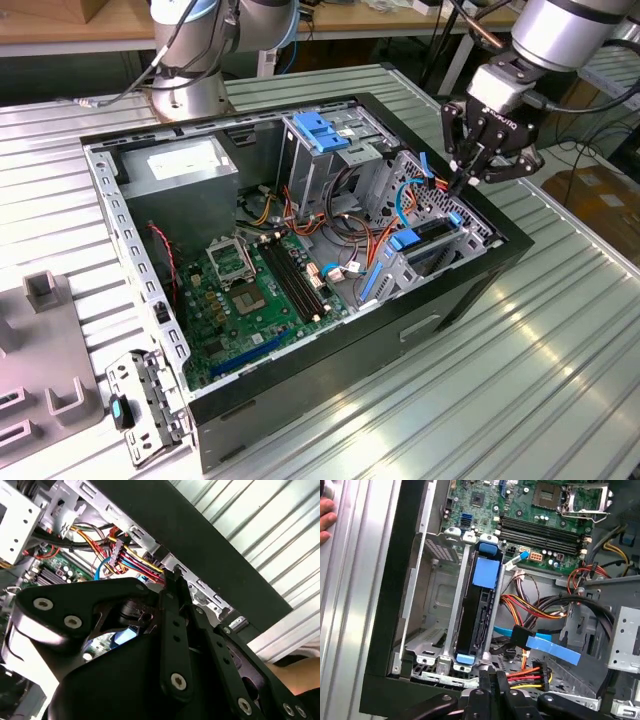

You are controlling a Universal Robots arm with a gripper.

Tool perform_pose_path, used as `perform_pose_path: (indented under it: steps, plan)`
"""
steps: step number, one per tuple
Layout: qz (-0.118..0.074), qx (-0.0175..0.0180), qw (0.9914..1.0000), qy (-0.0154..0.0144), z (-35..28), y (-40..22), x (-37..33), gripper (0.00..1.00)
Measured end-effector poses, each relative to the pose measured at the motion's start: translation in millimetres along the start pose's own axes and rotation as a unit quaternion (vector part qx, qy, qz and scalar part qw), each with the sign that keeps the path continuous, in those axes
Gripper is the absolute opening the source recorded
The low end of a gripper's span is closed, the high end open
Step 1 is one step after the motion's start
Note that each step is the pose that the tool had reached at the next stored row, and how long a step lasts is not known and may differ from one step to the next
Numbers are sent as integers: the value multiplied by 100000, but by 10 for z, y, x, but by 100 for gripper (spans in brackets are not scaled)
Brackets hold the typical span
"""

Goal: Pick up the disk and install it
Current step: 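Insert the first disk wire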

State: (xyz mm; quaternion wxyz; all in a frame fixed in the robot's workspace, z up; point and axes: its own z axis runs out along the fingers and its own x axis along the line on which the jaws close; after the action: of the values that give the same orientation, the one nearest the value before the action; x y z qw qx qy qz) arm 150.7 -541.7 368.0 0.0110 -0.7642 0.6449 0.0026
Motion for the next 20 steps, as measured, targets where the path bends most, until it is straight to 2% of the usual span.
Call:
perform_pose_path:
  steps: [1,5,7,10,14,17,20]
  plan:
    - [301,10,100000,3,3,12,-2,16]
    - [287,10,100000,-1,4,159,-27,16]
    - [313,7,100000,6,5,206,-34,16]
    - [2800,53,99961,33,18,206,-35,16]
    - [6857,126,99765,97,37,207,-34,16]
    - [7006,132,99754,90,51,231,-28,16]
    - [7004,132,99754,86,70,290,-21,16]
